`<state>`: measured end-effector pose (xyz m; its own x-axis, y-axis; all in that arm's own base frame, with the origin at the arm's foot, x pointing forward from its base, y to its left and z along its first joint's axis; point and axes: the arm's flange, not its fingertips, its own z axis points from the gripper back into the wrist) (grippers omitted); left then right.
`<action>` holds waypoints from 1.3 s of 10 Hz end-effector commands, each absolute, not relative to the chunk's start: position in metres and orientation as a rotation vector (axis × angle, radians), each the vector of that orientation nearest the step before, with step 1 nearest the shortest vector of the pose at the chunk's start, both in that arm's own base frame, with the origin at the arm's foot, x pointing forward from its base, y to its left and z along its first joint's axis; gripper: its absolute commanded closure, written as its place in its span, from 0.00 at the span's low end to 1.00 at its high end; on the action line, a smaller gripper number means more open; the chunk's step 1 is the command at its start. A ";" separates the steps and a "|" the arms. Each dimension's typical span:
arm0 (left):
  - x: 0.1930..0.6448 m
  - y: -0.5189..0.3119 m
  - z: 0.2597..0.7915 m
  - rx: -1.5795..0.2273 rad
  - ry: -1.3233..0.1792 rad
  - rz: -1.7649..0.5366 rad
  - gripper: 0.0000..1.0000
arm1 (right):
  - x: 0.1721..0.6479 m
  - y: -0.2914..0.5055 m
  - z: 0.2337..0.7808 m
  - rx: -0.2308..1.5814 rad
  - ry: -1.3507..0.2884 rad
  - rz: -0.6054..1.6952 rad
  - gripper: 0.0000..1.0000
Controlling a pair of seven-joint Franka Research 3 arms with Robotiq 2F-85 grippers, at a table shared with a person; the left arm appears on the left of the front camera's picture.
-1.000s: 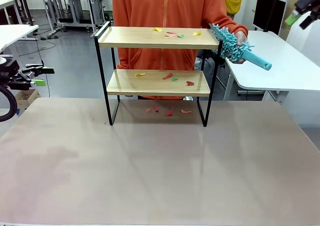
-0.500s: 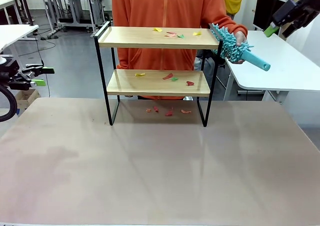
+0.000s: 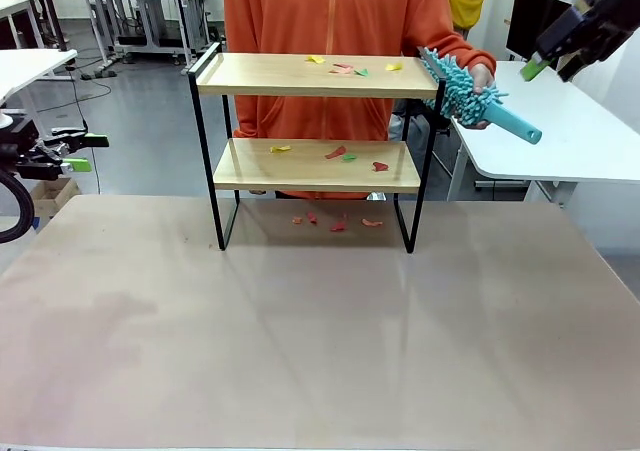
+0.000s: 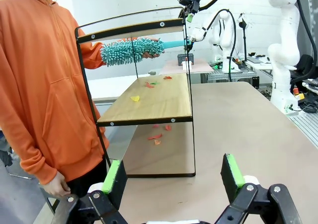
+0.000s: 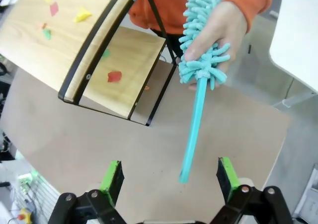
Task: Clean the shelf.
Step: Pick up the Duster handed by the human.
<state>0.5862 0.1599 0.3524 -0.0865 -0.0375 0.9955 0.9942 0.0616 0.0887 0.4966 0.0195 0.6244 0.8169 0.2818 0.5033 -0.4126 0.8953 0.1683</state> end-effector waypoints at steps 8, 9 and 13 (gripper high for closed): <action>0.586 0.160 0.354 -1.093 -1.277 -1.245 0.00 | 0.484 0.050 0.548 0.207 -0.578 0.317 0.00; 0.586 0.160 0.354 -1.093 -1.277 -1.245 0.00 | 0.488 0.050 0.546 0.193 -0.572 0.318 0.00; 0.586 0.160 0.354 -1.093 -1.277 -1.245 0.00 | 0.500 0.045 0.539 0.170 -0.534 0.307 0.00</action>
